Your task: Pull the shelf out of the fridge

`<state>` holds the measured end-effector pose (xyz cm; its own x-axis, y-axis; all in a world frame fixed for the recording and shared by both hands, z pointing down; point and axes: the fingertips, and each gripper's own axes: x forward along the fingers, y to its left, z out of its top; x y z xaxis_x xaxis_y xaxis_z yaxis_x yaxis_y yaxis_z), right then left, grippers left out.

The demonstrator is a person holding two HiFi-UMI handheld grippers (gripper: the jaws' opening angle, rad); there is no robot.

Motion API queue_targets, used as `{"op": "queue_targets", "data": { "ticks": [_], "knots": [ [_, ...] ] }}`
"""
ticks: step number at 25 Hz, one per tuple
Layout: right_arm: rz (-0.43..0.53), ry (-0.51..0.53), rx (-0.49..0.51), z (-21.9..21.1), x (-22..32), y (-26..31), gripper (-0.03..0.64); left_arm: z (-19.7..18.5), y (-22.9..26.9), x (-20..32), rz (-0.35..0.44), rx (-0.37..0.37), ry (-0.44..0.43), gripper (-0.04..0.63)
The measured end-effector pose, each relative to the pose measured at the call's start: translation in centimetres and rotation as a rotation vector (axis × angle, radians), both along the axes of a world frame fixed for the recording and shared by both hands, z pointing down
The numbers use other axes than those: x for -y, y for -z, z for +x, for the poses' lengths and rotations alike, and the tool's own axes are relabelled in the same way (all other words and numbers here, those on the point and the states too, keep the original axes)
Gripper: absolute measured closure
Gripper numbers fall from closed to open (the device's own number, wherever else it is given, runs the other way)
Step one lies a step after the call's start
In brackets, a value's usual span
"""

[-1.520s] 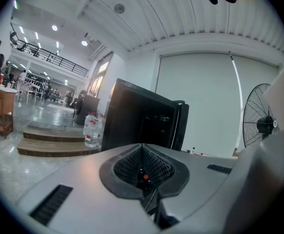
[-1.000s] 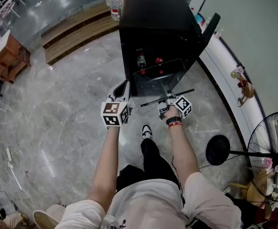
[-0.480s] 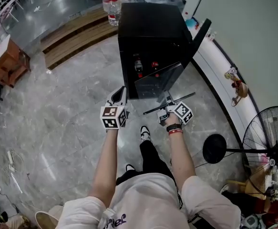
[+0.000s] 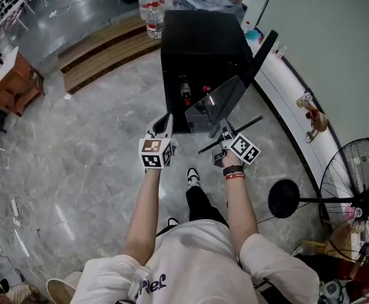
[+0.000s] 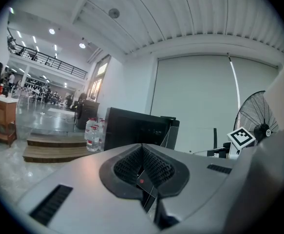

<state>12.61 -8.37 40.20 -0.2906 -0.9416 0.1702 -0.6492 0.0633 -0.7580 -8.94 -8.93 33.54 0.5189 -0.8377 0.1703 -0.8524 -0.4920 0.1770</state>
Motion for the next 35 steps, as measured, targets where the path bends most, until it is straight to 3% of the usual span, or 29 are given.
{"op": "queue_targets", "data": {
  "ticks": [10, 22, 35],
  "knots": [
    [0.052, 0.023, -0.18, -1.0, -2.4, 3.9, 0.594, 0.1, 0.4, -2.6, 0.01, 0.027, 0.001, 0.576],
    [0.123, -0.036, -0.38, 0.3, -4.4, 6.6, 0.594, 0.8, 1.8, -4.1, 0.051, 0.054, -0.007, 0.577],
    [0.195, -0.035, -0.632, -0.3, -5.4, 10.1, 0.594, 1.9, 3.1, -4.7, 0.088, 0.064, -0.024, 0.577]
  ]
}}
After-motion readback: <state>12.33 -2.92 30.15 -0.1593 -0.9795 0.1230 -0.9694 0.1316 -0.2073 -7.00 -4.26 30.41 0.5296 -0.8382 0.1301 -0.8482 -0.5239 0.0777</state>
